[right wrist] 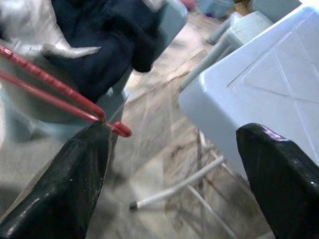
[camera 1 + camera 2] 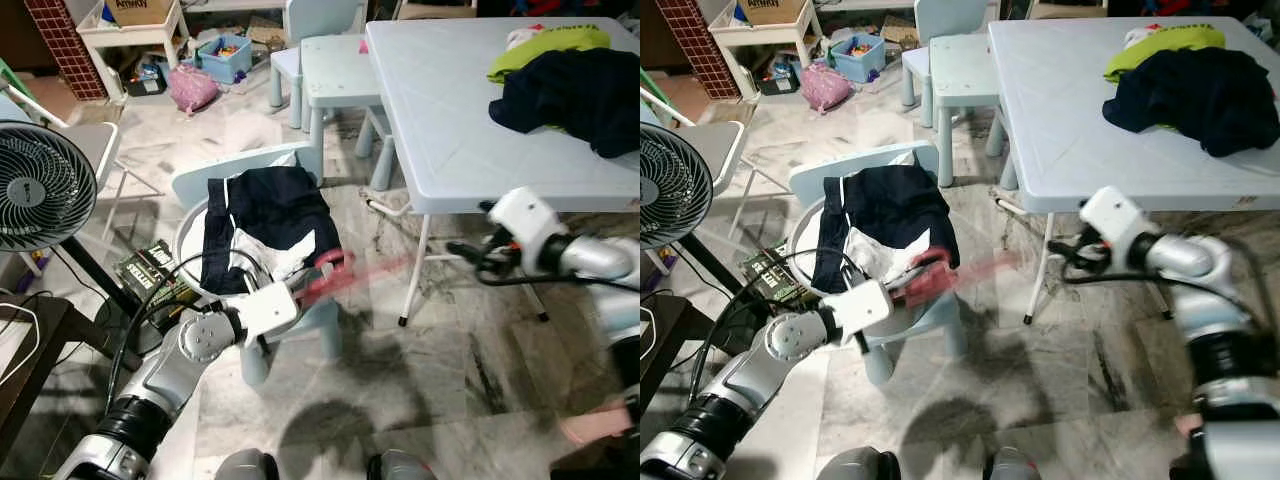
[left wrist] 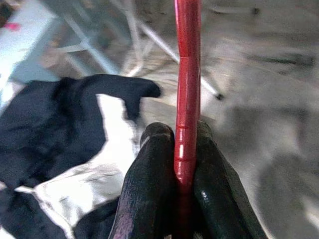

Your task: Hang hanger

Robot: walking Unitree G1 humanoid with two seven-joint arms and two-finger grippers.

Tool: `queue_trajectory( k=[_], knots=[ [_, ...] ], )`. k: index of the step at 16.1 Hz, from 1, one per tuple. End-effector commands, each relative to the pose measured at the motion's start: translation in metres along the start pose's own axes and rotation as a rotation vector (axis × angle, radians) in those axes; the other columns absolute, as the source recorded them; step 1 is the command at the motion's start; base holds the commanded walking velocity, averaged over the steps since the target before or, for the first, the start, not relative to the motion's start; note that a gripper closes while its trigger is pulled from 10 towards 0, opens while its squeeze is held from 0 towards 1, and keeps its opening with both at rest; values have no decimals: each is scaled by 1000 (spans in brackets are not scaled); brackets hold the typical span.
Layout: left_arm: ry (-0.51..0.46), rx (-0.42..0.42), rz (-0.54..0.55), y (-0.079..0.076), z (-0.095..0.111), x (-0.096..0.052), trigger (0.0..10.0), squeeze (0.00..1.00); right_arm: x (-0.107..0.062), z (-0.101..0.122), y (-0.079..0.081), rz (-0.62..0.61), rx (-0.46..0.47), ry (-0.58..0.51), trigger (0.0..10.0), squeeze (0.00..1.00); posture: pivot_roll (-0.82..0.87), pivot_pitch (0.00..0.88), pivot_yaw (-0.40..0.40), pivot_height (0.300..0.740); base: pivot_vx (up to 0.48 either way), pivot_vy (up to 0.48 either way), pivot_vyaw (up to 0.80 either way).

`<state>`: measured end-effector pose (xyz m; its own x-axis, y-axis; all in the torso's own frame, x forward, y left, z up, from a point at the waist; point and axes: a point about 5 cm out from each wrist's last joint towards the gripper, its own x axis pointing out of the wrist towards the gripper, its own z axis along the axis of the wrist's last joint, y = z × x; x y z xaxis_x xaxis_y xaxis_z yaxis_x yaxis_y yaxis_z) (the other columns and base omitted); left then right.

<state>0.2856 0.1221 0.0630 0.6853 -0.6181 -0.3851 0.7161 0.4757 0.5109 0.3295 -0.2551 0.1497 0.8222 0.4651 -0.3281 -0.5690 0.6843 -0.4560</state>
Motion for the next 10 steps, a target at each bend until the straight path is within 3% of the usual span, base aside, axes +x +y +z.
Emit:
queue_trajectory(
  k=[1, 3, 4, 5, 6, 8, 9, 10],
  knots=[
    [-32, 5, 87, 13, 7, 1, 10000, 0, 1, 6, 1, -76, 55, -74, 10000, 0, -28, 51, 24, 740, 0, 0, 0],
    [-88, -30, 204, 23, 17, 2, 10000, 0, 6, 7, 4, -230, 185, -149, 10000, 0, -30, 49, 23, 740, 0, 0, 0],
    [-131, -100, 279, 27, 24, 3, 10000, 0, 10, 2, 19, -372, 307, -192, 10000, 0, -32, 48, 21, 740, 0, 0, 0],
    [-143, -125, 298, 26, 27, 4, 10000, 0, 13, -1, 31, -409, 379, -209, 1647, 0, -30, 46, 15, 740, 0, 0, 0],
    [-148, -131, 298, 24, 28, 5, 10000, 0, 14, -1, 40, -417, 410, -223, 0, 0, -27, 45, 14, 740, 0, 0, 0],
    [-170, -150, 298, 16, 33, 7, 10000, 0, 21, 5, 47, -477, 436, -239, 0, 0, -19, 44, 14, 740, 0, 0, 0],
    [-172, -156, 292, 12, 33, 7, 10000, 0, 23, 8, 40, -543, 471, -243, 10000, 0, -17, 44, 13, 740, 0, 0, 0],
    [-172, -156, 292, 11, 33, 7, 10000, 0, 23, 9, 38, -558, 478, -245, 10000, 0, -17, 44, 13, 740, 0, 0, 0]
  ],
)
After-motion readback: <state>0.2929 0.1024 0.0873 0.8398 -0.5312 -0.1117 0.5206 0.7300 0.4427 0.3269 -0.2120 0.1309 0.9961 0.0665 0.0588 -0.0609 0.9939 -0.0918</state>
